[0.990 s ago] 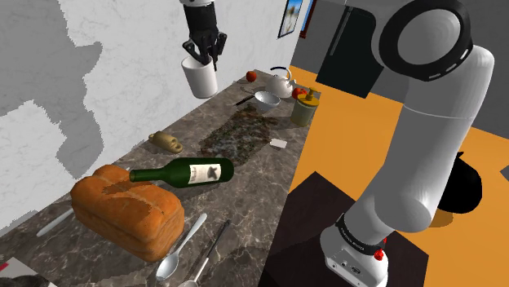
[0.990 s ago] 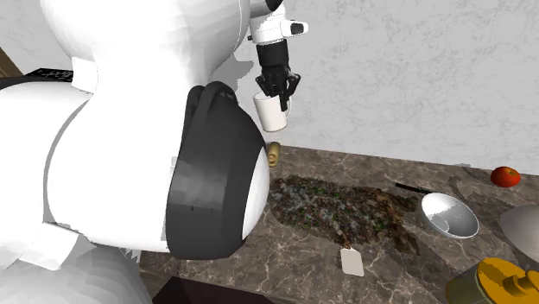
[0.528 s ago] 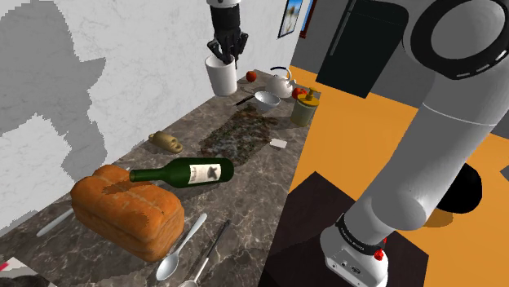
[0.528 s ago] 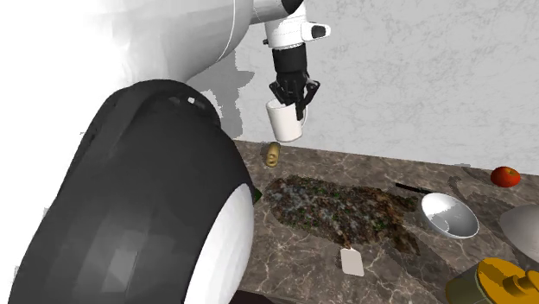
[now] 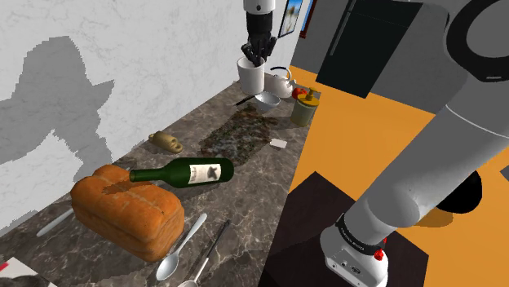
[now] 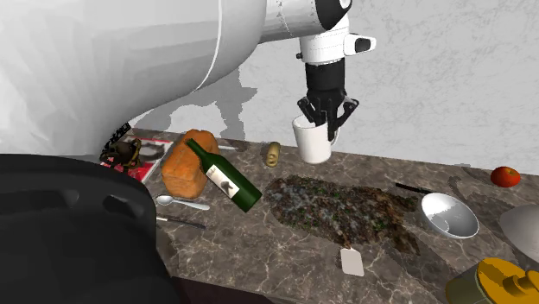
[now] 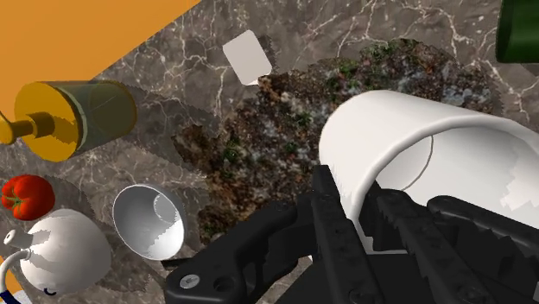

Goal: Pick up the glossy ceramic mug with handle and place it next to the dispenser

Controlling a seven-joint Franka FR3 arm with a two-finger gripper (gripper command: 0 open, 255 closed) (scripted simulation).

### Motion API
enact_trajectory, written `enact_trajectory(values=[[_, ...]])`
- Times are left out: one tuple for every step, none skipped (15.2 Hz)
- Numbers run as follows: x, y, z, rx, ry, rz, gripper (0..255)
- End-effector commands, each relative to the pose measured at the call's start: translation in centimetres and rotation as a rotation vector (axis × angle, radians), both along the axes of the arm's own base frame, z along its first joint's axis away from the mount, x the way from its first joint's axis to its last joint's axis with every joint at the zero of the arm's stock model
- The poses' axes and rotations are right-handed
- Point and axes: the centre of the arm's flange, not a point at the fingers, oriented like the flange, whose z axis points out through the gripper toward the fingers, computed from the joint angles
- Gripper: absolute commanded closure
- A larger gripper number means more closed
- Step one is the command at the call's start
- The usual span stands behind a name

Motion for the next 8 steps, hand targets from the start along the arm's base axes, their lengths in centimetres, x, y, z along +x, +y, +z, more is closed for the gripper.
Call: enact_trajectory(values=[[-1.1,-2.7,0.0,0.0,0.0,0.001,255],[-1.5,-3.9,0.0,0.0,0.0,0.001,255],[-2.0,-5.2,0.0,0.0,0.0,0.001,255],[-2.4,-6.4,0.0,0.0,0.0,0.001,255],[-2.9,-7.7,0.0,0.0,0.0,0.001,255],[-3.3,-8.9,0.0,0.0,0.0,0.001,255],[-3.8,-10.1,0.0,0.0,0.0,0.001,255],[-4.2,-11.4,0.0,0.0,0.0,0.001,255]])
